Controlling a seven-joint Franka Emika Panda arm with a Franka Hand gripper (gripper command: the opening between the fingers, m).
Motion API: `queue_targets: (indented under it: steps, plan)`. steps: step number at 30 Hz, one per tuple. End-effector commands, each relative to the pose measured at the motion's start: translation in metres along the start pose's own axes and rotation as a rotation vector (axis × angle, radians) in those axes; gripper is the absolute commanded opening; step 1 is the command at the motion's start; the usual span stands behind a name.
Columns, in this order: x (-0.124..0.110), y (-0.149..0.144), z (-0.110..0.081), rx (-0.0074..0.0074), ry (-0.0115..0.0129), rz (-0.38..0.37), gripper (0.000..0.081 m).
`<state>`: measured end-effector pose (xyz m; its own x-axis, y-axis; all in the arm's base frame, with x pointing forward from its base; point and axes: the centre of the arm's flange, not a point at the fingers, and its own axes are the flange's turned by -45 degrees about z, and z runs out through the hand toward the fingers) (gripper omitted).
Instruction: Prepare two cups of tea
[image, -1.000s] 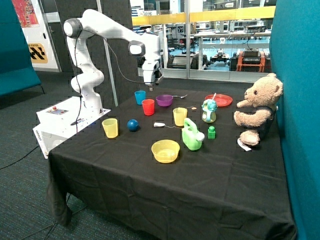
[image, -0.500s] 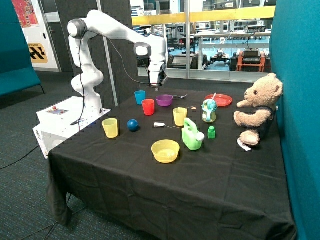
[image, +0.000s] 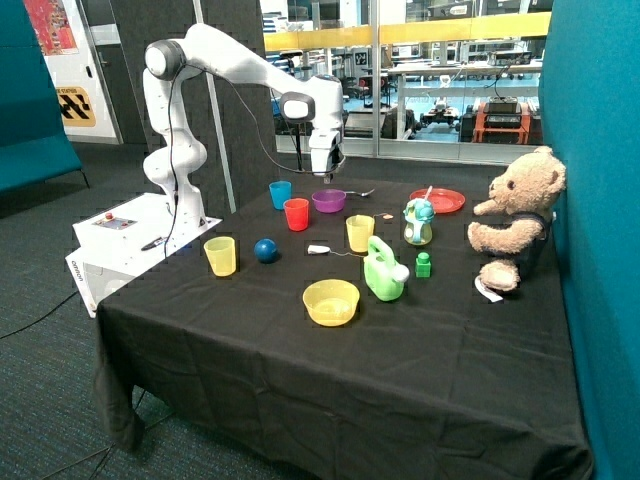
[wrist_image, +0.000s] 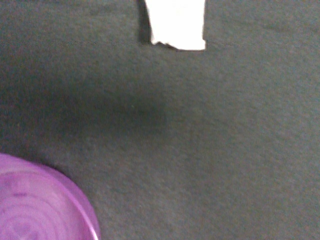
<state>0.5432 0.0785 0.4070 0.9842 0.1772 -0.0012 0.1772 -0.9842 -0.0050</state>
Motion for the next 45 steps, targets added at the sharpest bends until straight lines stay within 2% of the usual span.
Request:
queue_targets:
  steps: [1, 4, 8, 18, 32, 45]
  plan:
    - [0.012, -0.014, 0.017, -0.005, 0.0012, 0.013, 0.0425]
    - [0.015, -0.016, 0.024, -0.005, 0.0013, 0.031, 0.0515]
    - [0.016, -0.014, 0.034, -0.0049, 0.0013, 0.056, 0.0574]
    - [0.019, -0.007, 0.052, -0.0049, 0.0014, 0.084, 0.0597]
    - [0.034, -0.01, 0.07, -0.0049, 0.0014, 0.082, 0.046]
    - [0.059, -0.009, 0.085, -0.0049, 0.0014, 0.083, 0.0403]
